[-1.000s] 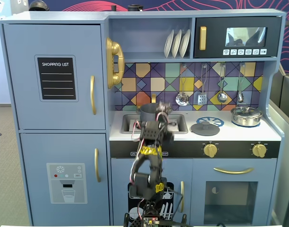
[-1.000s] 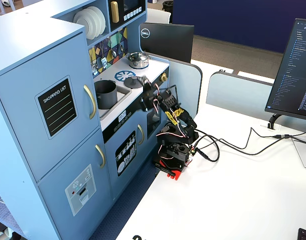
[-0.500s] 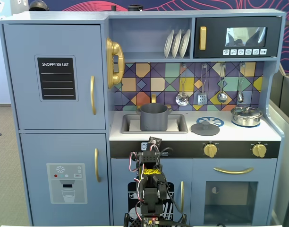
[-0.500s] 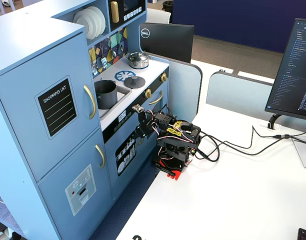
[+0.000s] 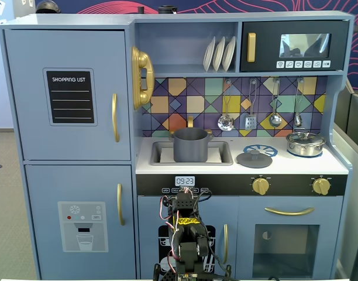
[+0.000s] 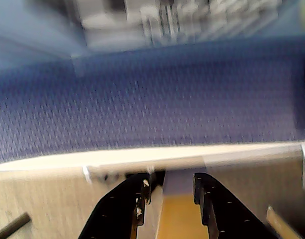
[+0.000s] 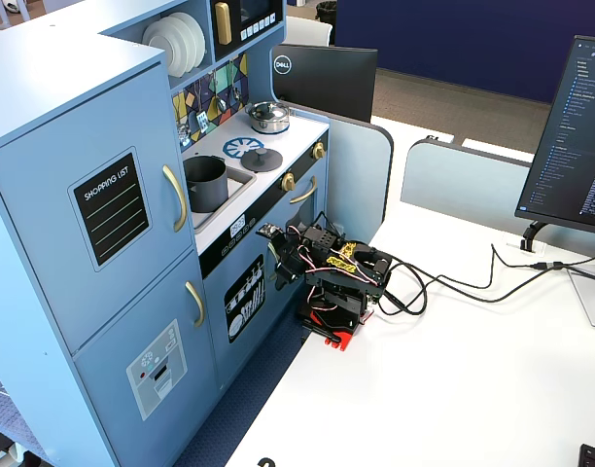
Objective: Take off the lid from the gray recipient and place it on the counter
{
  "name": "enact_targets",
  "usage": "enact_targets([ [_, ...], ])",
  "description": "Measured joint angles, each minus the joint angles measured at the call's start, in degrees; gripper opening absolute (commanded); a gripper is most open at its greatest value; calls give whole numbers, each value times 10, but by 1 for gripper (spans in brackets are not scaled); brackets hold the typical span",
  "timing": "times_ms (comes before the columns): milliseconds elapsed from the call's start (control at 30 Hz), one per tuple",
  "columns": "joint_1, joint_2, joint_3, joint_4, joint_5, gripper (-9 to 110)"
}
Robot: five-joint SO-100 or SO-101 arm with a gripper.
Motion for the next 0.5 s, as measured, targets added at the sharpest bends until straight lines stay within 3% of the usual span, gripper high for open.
enact_targets([
  [500, 61, 13, 2, 11, -28, 7],
])
